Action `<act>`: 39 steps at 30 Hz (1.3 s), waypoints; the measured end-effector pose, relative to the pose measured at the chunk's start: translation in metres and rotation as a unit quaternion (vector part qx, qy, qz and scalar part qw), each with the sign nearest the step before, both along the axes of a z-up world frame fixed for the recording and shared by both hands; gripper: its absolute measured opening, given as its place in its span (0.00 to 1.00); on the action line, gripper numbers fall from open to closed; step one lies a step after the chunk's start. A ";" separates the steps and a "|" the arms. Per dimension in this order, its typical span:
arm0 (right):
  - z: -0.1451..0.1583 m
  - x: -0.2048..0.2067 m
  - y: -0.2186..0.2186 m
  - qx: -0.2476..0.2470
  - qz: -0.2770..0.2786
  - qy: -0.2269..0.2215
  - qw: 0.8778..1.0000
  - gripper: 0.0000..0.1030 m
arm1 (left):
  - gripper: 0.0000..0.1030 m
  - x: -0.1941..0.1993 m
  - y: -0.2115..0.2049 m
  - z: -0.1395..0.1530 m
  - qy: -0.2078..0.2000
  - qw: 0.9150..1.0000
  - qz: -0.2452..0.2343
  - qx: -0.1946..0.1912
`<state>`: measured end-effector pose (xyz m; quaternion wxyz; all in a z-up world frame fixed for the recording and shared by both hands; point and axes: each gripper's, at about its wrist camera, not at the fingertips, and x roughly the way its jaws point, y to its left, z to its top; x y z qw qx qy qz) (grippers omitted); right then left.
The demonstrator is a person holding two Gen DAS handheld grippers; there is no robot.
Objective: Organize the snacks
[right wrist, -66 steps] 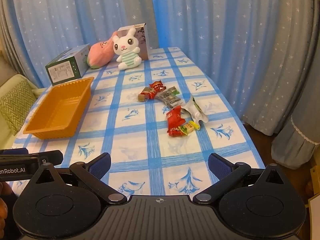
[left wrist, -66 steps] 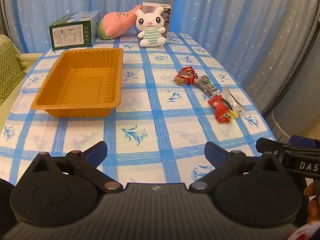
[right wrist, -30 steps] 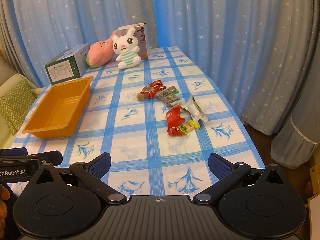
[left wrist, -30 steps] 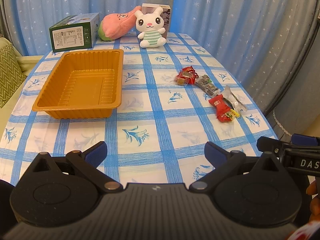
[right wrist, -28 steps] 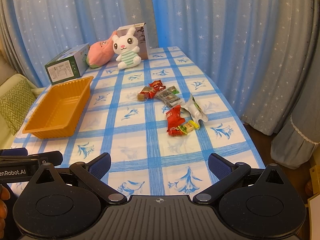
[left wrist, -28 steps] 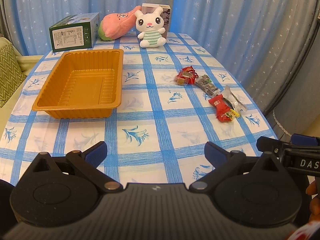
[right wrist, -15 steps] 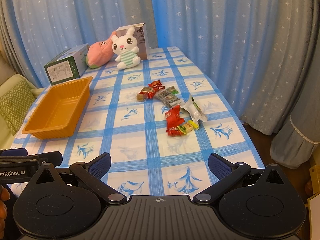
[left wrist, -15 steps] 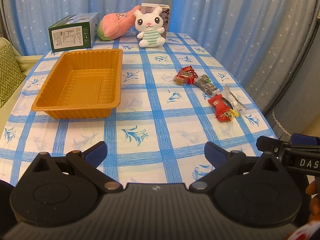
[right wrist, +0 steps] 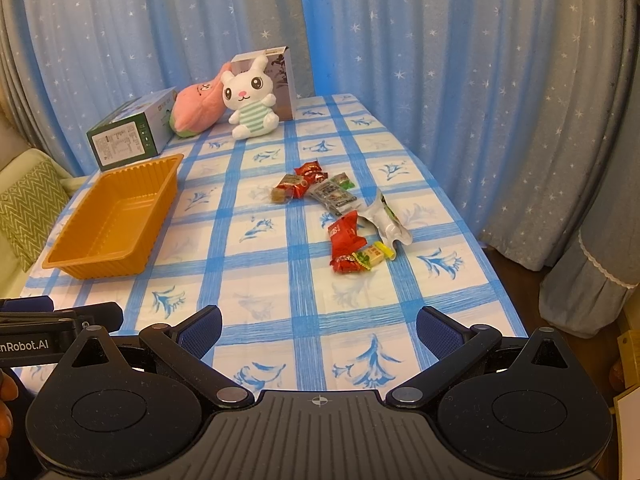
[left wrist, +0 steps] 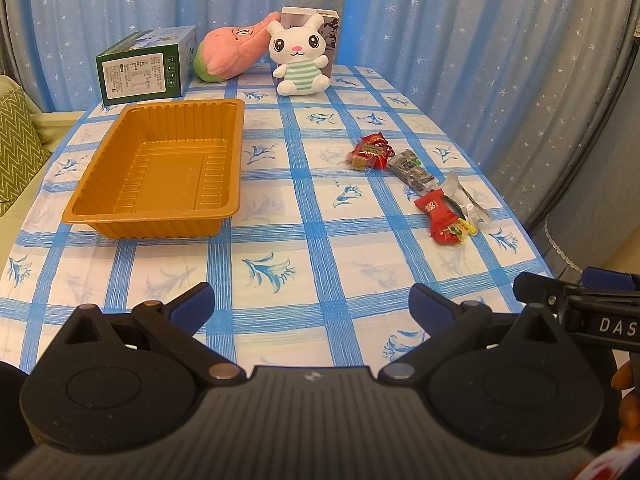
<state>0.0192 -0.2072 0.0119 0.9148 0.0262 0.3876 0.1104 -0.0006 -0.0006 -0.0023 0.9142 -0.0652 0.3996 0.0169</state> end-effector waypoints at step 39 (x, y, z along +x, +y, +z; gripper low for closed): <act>-0.014 0.020 -0.024 0.008 -0.040 -0.008 0.999 0.99 | 0.99 0.020 -0.003 -0.013 0.008 1.000 -0.013 -0.018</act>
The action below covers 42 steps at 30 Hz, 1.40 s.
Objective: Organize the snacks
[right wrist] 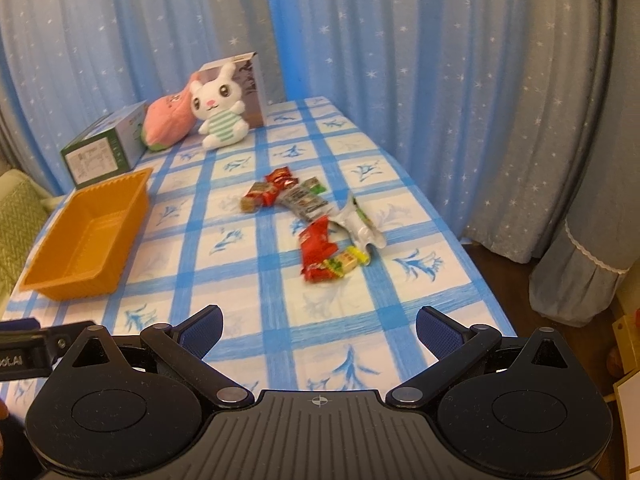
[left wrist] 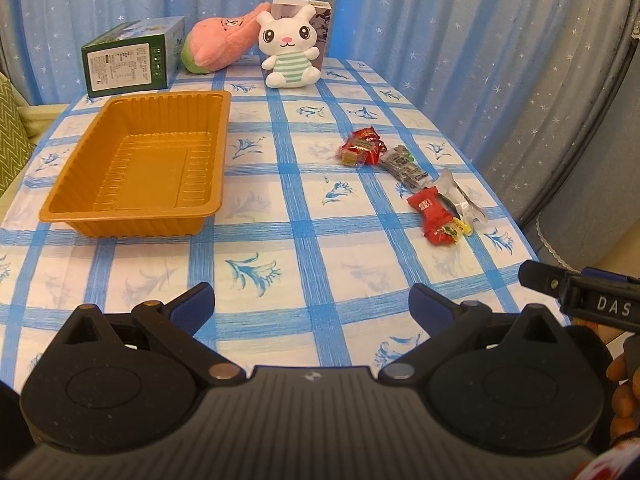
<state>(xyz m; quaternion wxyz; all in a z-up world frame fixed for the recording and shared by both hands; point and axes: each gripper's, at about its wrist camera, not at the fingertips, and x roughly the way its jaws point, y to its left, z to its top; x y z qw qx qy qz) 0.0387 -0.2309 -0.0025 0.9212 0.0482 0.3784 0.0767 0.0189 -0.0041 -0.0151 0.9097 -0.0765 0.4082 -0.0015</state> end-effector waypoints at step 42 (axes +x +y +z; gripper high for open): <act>-0.086 0.115 -0.033 0.051 -0.101 0.019 0.993 0.56 | 0.40 0.224 -0.100 -0.091 0.066 0.977 -0.150 -0.133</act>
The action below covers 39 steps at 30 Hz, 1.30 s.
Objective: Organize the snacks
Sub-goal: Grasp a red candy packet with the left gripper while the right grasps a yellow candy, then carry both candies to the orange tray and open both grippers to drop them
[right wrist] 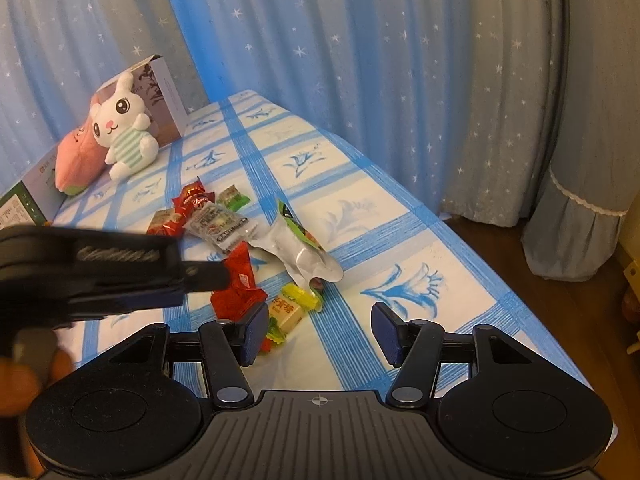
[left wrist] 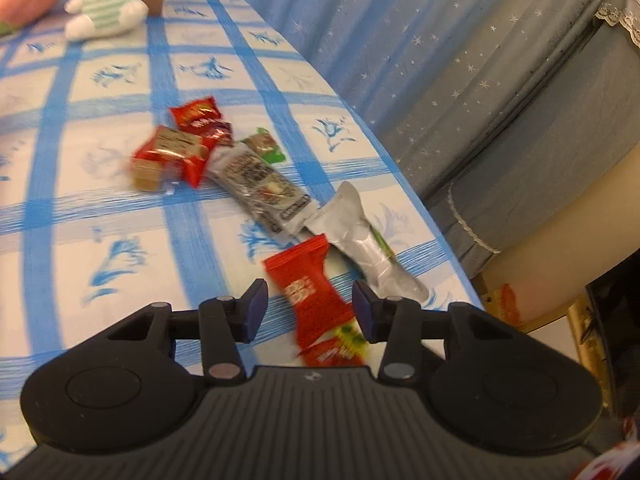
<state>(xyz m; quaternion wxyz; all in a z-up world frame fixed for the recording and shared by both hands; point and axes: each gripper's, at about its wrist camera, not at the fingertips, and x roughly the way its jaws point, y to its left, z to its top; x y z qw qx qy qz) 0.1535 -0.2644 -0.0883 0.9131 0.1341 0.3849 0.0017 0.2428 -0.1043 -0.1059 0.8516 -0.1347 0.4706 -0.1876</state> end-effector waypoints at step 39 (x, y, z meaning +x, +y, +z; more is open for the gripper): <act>0.012 0.029 0.056 -0.044 0.043 -0.060 0.996 0.19 | 0.23 -0.048 0.061 0.001 -0.064 0.986 0.017 0.155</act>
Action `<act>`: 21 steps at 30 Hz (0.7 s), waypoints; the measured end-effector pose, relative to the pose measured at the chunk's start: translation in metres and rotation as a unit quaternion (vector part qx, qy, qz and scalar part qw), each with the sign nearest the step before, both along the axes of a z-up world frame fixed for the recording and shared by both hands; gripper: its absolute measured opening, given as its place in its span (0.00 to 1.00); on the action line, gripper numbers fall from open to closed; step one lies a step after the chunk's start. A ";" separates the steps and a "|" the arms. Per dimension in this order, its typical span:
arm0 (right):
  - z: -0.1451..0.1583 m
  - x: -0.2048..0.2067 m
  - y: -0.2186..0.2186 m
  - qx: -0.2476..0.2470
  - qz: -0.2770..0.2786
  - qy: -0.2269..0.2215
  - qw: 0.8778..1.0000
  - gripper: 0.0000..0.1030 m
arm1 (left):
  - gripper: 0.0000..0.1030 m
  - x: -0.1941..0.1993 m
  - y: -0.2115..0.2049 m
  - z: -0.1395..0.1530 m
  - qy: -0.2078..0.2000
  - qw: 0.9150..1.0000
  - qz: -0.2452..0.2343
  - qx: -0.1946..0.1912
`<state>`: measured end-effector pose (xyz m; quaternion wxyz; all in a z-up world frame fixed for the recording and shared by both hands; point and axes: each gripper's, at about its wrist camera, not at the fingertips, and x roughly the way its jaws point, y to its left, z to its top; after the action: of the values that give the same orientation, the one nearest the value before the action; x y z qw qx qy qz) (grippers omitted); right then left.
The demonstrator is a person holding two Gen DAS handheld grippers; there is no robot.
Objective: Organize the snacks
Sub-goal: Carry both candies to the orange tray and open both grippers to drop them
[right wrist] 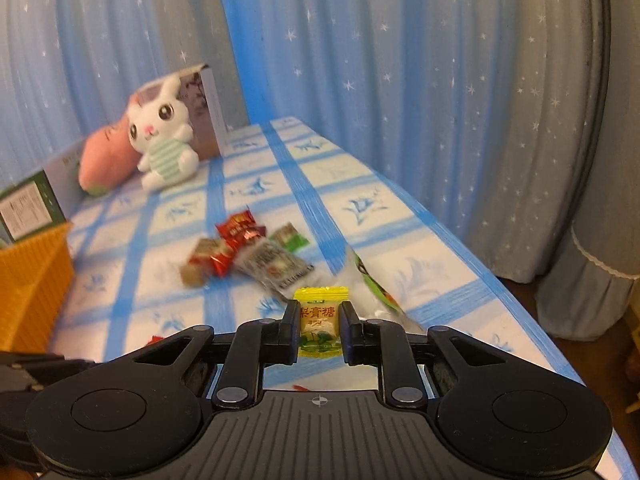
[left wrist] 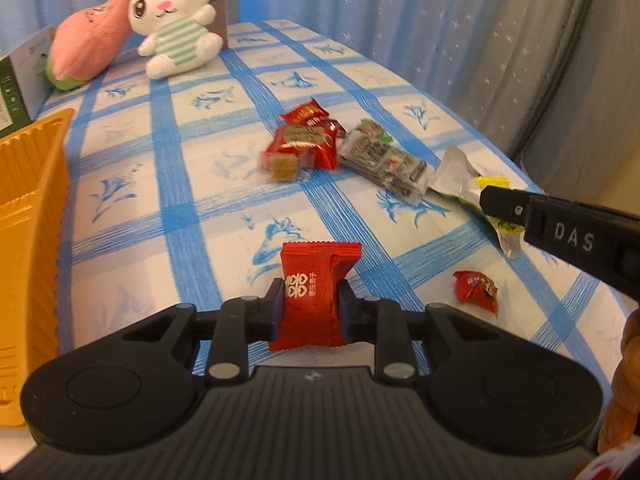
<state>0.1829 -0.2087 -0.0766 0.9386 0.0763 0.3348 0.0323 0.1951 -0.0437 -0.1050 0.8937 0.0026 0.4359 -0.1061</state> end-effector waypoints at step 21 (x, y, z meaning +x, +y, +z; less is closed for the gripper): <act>0.071 -0.017 0.145 0.081 0.224 -0.031 0.971 0.19 | 0.23 -0.061 0.165 0.095 -0.060 0.985 0.159 0.008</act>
<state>0.1662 -0.0639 -0.0061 0.9081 0.0743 0.3100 0.2717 0.1339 0.1210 -0.0104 0.9238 -0.0532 0.3770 0.0412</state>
